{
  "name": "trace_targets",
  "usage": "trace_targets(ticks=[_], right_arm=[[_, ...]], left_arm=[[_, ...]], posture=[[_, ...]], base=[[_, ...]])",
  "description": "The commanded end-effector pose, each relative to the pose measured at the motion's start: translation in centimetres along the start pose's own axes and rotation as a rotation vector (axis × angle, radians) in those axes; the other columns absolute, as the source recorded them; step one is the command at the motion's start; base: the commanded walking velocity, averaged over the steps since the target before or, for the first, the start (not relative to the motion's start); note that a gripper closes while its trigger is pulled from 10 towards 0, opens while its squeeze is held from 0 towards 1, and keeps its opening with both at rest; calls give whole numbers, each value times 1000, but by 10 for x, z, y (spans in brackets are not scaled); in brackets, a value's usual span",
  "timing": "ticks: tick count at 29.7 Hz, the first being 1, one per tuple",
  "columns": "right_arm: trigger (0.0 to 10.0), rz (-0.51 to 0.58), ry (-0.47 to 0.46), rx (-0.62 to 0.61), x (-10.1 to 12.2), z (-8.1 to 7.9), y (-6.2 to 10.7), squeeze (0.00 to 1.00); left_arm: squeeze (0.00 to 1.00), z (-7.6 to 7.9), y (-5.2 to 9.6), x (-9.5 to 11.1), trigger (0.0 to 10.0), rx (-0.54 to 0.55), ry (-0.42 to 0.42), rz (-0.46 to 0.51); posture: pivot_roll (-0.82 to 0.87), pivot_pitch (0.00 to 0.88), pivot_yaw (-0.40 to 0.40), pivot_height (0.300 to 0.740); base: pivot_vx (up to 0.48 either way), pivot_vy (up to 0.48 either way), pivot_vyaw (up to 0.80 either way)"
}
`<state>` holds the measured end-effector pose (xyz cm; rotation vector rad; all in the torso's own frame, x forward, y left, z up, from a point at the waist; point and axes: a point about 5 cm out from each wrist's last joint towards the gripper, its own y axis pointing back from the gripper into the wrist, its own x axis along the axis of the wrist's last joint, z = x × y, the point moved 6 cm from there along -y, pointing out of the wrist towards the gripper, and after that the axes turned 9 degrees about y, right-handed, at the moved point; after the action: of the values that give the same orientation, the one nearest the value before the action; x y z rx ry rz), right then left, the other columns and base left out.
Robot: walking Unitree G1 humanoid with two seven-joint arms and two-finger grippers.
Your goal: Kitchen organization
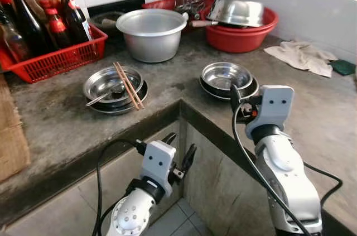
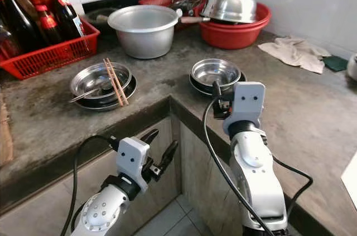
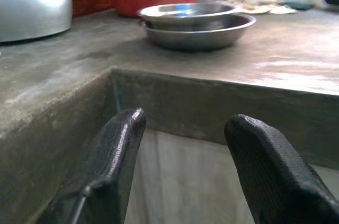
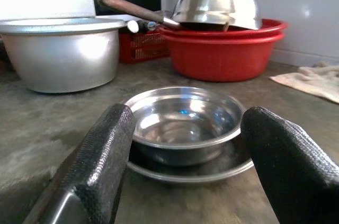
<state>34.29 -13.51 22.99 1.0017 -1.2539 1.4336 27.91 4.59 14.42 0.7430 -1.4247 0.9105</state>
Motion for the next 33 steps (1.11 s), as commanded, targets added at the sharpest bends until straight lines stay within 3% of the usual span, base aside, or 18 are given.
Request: trace_targets(ticks=[1, 15, 20, 24, 26, 33], right_arm=[[10000, -8, -3, -12, -2, 5, 0, 0], [10000, -6, 20, -24, 4, 15, -14, 0], [10000, -67, 11, -43, 3, 26, -35, 0], [10000, -179, -16, -49, -5, 34, -57, 0], [10000, -203, -54, -43, -5, 34, -63, 0], [10000, -308, -9, -18, -12, 29, -77, 0]], left_arm=[[0, 5, 0, 3, 10000, -10, -3, 13], [0, 6, 1, -7, 10000, -5, 36, -29], [0, 14, 5, -15, 10000, -33, 49, -68], [0, 20, 7, -19, 10000, -67, 60, -84], [0, 21, 7, -18, 10000, -69, 65, -80], [0, 22, 7, -18, 10000, -67, 73, -78]], posture=[[196, 80, -21, 740], [191, 84, -22, 740], [192, 84, -23, 740], [197, 82, -32, 740], [198, 82, -33, 740], [202, 80, -40, 740]], base=[[330, 0, 0], [0, 0, 0], [0, 0, 0], [0, 0, 0], [0, 0, 0], [0, 0, 0]])
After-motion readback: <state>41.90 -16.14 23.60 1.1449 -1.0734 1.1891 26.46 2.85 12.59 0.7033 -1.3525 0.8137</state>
